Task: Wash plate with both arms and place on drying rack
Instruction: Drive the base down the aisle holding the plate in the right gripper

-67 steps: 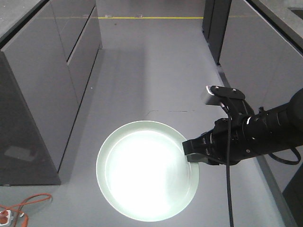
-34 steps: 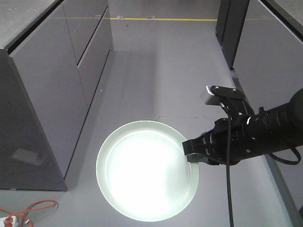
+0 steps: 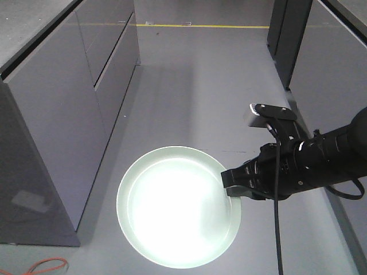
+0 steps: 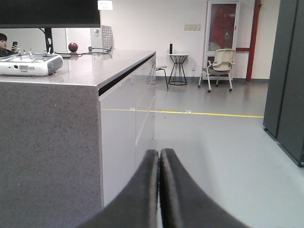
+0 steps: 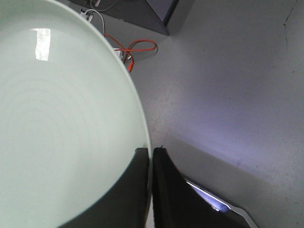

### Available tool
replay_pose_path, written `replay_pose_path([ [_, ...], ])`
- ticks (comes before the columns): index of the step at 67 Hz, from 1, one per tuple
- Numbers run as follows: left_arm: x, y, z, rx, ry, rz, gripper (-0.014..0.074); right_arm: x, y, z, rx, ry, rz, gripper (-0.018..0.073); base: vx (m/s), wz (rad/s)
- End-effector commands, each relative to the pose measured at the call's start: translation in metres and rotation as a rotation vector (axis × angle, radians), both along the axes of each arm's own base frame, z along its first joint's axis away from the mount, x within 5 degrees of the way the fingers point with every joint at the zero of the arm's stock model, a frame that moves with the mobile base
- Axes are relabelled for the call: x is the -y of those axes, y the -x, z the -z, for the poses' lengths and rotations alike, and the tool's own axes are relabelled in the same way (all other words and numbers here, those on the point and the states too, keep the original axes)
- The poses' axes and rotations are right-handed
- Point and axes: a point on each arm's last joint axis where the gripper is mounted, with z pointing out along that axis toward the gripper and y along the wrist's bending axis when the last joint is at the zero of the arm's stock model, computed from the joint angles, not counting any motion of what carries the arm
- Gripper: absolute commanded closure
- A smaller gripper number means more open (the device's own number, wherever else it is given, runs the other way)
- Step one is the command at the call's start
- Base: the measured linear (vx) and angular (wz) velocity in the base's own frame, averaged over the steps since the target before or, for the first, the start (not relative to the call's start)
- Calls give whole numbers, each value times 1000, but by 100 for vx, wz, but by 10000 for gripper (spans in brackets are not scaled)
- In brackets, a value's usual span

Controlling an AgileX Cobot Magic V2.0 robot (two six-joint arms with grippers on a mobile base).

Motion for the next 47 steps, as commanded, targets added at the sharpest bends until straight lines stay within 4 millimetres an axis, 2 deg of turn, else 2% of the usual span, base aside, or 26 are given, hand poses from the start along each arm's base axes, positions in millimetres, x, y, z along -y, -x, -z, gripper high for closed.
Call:
replay_pose_path([
  [1,0,3,-17,112,-2,-7,603,0,0,-20,75,-45,17,561,20,3],
  [47,0,3,-17,112,-2,-7,603,0,-1,-20,75,-46,19,561,24,0],
])
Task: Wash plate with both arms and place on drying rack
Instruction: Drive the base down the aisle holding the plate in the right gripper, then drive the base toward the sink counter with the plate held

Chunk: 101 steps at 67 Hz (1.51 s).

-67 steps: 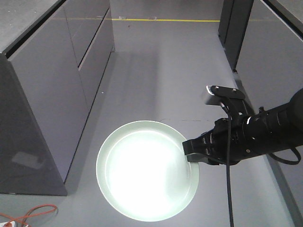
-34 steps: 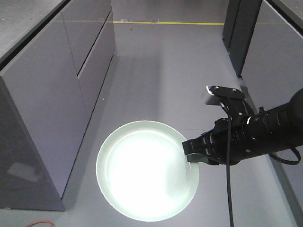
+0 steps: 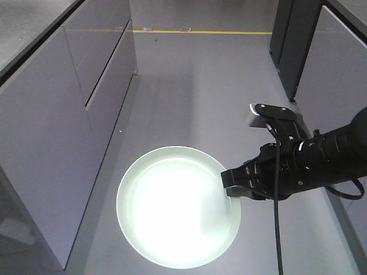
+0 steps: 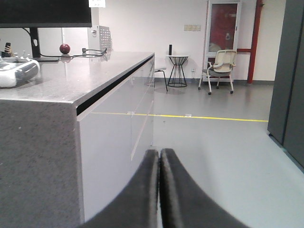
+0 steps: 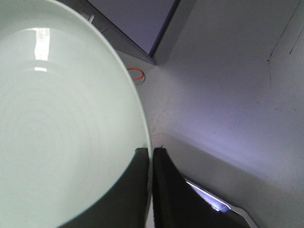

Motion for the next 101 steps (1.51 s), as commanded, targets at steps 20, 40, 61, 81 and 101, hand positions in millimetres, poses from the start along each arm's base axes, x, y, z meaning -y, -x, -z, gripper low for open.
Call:
replay_pose_path([
  [20,0,3,-17,112,-2,-7,603,0,-1,-20,75,-45,18,561,26,-4],
  [40,0,3,-17,112,-2,-7,603,0,-1,-20,75,-45,18,561,26,-5],
  [61,0,3,-17,112,-2,-7,603,0,0,-20,72,-45,17,561,27,-4],
  [81,0,3,-17,112,-2,-7,603,0,0,-20,73,-45,17,561,26,-4],
  [101,0,3,-17,112,-2,-7,603,0,0,-20,73,-45,17,561,26,-5],
])
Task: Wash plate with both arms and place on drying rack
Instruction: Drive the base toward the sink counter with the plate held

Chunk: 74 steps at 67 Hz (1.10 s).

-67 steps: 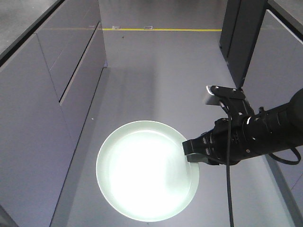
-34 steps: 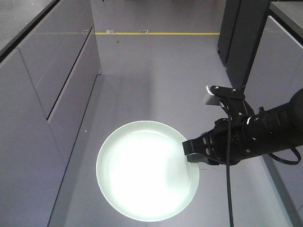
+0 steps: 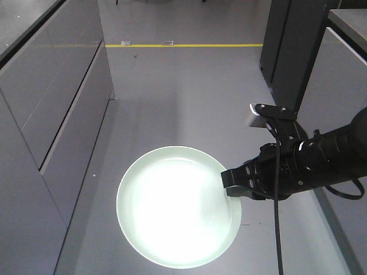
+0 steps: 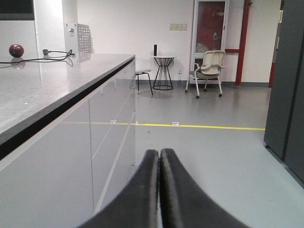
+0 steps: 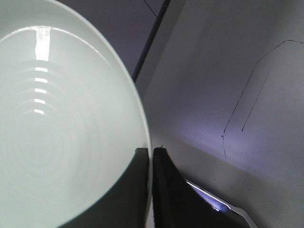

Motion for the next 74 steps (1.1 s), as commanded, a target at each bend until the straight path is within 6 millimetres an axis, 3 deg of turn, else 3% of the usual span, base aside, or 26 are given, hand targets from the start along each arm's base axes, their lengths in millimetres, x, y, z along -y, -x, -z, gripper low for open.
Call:
replay_pose_path([
  [1,0,3,-17,112,-2,-7,603,0,0,-20,74,-45,17,561,26,-6],
  [74,0,3,-17,112,-2,-7,603,0,0,-20,73,-45,17,561,23,-8],
])
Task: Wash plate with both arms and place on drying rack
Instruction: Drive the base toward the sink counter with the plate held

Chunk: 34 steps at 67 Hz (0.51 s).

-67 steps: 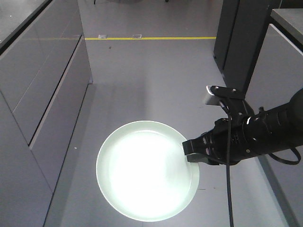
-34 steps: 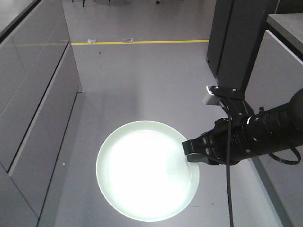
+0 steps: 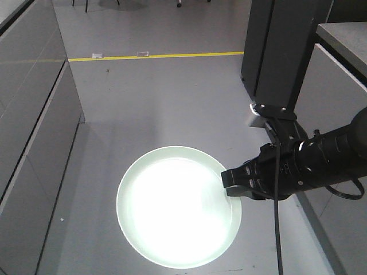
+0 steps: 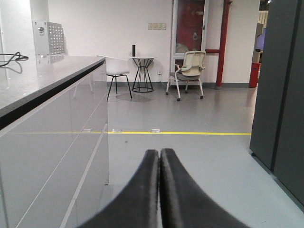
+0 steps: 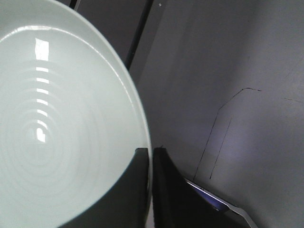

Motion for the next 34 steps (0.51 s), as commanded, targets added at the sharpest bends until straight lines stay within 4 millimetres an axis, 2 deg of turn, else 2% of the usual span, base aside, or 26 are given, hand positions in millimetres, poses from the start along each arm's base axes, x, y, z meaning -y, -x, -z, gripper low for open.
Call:
replay_pose_path([
  [1,0,3,-17,112,-2,-7,603,0,0,-20,73,-45,17,561,21,-7],
  [34,0,3,-17,112,-2,-7,603,0,0,-20,73,-45,16,561,21,-8],
])
